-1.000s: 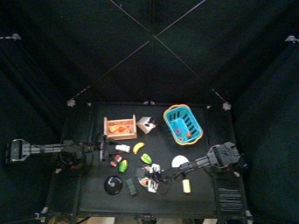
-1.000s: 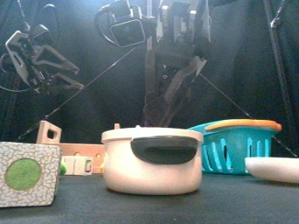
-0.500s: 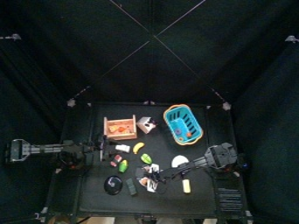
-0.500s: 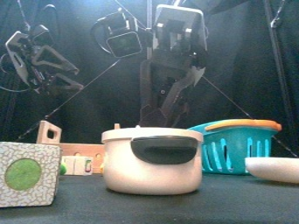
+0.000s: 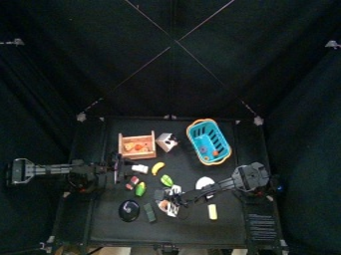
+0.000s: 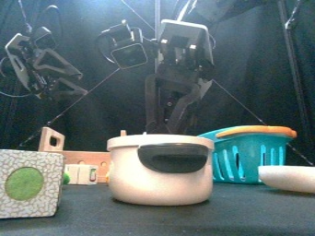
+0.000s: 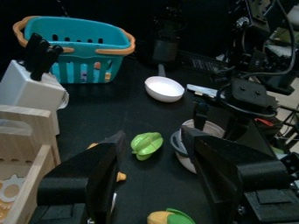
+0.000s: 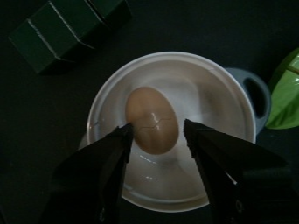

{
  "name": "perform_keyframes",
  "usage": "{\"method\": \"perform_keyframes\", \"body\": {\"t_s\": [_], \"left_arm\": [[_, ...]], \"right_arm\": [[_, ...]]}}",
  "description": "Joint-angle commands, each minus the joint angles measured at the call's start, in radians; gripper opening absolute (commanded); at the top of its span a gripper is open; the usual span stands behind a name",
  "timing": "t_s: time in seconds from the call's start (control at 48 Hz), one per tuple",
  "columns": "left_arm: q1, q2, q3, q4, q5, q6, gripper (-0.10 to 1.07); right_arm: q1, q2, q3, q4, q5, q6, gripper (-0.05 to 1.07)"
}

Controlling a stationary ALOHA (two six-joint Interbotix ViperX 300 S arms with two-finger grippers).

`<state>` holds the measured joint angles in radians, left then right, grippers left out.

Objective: Grab egg

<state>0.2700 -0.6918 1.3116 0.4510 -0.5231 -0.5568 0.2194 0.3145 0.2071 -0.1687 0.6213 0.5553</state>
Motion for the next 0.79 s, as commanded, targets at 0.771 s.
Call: {"method": "perform_keyframes", "body": {"t_s": [0.771], "left_arm": [[0.003, 0.002, -0.011, -0.002, -0.003, 0.002, 0.90]], "right_arm": [[-0.023, 0.032, -0.020, -0.048, 0.002, -0.002, 0.85]]}}
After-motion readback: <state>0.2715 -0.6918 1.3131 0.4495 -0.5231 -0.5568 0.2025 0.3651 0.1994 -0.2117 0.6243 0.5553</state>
